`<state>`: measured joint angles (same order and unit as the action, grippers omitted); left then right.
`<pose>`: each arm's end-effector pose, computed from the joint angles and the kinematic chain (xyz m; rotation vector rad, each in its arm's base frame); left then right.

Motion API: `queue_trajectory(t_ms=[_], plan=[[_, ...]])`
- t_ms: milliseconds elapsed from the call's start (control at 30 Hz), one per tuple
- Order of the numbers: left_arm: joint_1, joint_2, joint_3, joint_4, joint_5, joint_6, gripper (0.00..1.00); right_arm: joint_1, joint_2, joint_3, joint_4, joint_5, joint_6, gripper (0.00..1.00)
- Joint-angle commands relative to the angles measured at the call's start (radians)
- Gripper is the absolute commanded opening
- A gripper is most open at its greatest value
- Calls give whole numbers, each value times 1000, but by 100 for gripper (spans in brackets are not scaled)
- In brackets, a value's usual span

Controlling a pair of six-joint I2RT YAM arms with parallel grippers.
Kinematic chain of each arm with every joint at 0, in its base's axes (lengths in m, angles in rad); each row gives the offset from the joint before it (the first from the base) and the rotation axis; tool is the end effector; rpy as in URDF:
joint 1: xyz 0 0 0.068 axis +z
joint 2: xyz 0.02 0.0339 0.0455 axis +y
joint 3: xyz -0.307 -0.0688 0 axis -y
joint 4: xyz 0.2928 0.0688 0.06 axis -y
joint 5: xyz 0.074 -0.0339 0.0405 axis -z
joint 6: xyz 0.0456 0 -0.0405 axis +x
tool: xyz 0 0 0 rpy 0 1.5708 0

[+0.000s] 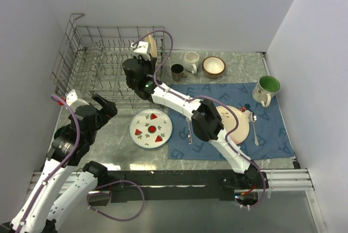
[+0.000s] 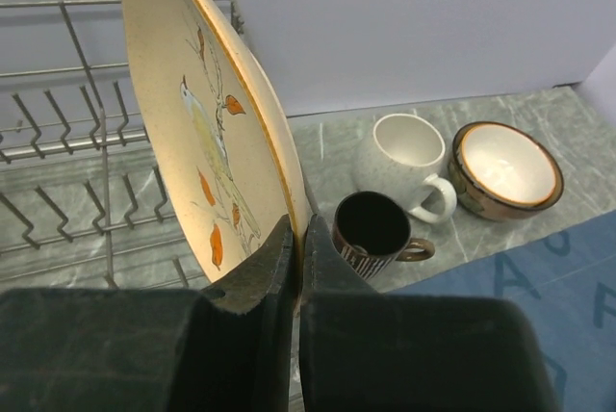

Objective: Load the mixed dishes into the dish rack
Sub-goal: Insert the plate into the dish rack

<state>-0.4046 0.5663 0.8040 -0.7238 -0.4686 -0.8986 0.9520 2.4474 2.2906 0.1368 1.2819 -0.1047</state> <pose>0.1302 -0.0333 0.3519 -0.7670 1.8667 -0.3509 0.4077 0.4972 0.3217 0.1633 1.5792 -0.3551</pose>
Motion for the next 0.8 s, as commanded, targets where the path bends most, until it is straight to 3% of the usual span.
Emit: queue_trajectory(t_ms=[0, 300, 767], plan=[[-2, 0, -6, 4, -13, 10, 99, 11, -56, 84, -2, -19, 138, 0], [-2, -2, -12, 1, -13, 7, 99, 13, 13, 113, -80, -41, 211, 0], [-2, -20, -5, 1, -15, 1, 99, 18, 64, 44, 32, -116, 172, 0]])
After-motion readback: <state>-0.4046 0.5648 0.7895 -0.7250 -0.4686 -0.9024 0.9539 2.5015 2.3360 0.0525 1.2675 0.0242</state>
